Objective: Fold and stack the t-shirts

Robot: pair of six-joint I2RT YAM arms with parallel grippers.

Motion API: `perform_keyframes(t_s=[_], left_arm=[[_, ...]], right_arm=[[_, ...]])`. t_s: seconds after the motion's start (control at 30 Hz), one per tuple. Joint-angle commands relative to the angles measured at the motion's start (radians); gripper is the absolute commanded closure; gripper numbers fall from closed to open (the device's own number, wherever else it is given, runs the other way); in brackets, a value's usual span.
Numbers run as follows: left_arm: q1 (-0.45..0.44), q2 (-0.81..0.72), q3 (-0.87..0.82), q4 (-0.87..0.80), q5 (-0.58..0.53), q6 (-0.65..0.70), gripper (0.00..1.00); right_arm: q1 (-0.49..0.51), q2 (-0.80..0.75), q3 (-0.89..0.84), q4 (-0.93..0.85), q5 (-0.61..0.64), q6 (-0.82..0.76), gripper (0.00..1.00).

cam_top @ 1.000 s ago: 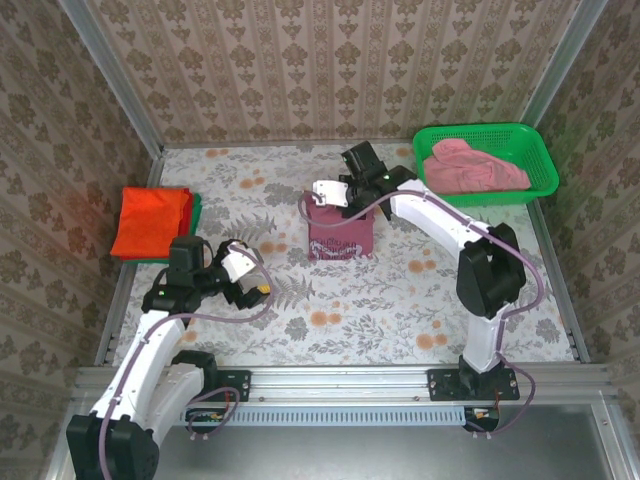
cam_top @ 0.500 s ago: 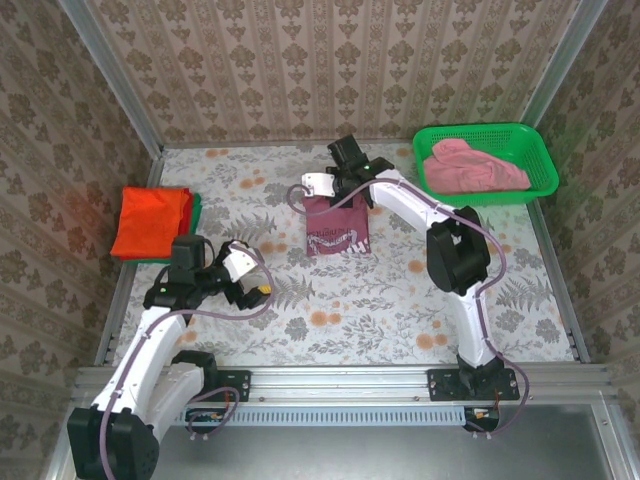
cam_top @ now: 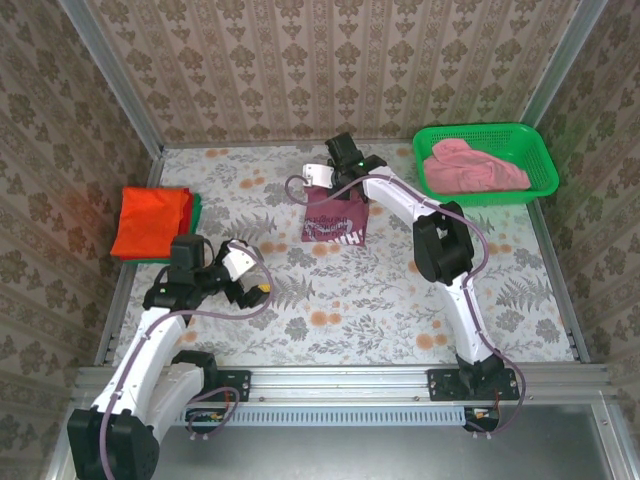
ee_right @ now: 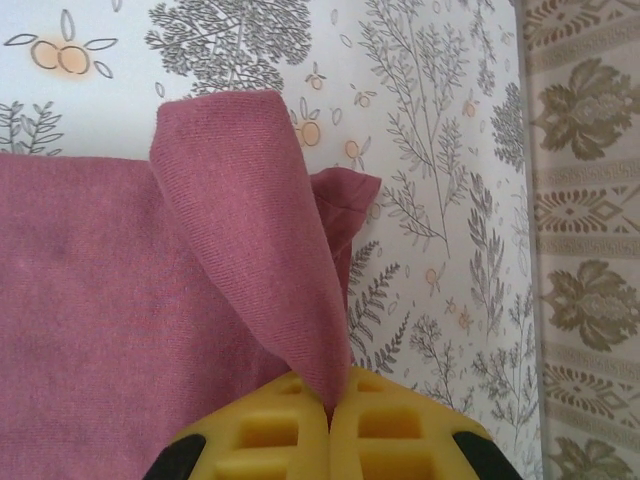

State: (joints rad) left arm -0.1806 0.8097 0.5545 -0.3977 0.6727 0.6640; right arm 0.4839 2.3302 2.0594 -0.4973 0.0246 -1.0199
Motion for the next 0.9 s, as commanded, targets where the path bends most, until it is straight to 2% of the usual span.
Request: perform_keyframes(t_s=[0.0, 0.4, 0.67, 0.7, 0.77, 0.8, 0.83, 0.87], left_arm=[[0.009, -0.022, -0.001, 0.026, 0.005, -0.030, 0.00], [0.007, -0.023, -0.005, 0.042, 0.004, -0.044, 0.00], [0.007, -0.019, -0.002, 0.044, 0.006, -0.047, 0.00], [0.008, -0.020, -0.001, 0.044, 0.005, -0.048, 0.00], [0.007, -0.020, 0.002, 0.041, 0.002, -0.058, 0.00], [0.008, -0.020, 0.005, 0.040, -0.001, -0.074, 0.00], [0.008, -0.015, 0.009, 0.043, -0.003, -0.089, 0.00], [0.008, -0.009, 0.013, 0.050, -0.006, -0.109, 0.00]], right_arm=[[-0.007, -0.018, 0.015, 0.009, 0.053, 0.059, 1.00], [-0.020, -0.148, -0.158, 0.112, 0.087, 0.108, 1.00], [-0.043, -0.097, -0.156, 0.149, 0.065, 0.130, 0.97], [-0.045, -0.085, -0.143, 0.141, 0.067, 0.137, 0.94], [-0.050, -0.070, -0.123, 0.129, 0.078, 0.152, 0.75], [-0.050, -0.071, -0.119, 0.132, 0.091, 0.167, 0.61], [-0.050, -0.075, -0.117, 0.142, 0.107, 0.197, 0.39], [-0.049, -0.078, -0.109, 0.156, 0.134, 0.258, 0.25]])
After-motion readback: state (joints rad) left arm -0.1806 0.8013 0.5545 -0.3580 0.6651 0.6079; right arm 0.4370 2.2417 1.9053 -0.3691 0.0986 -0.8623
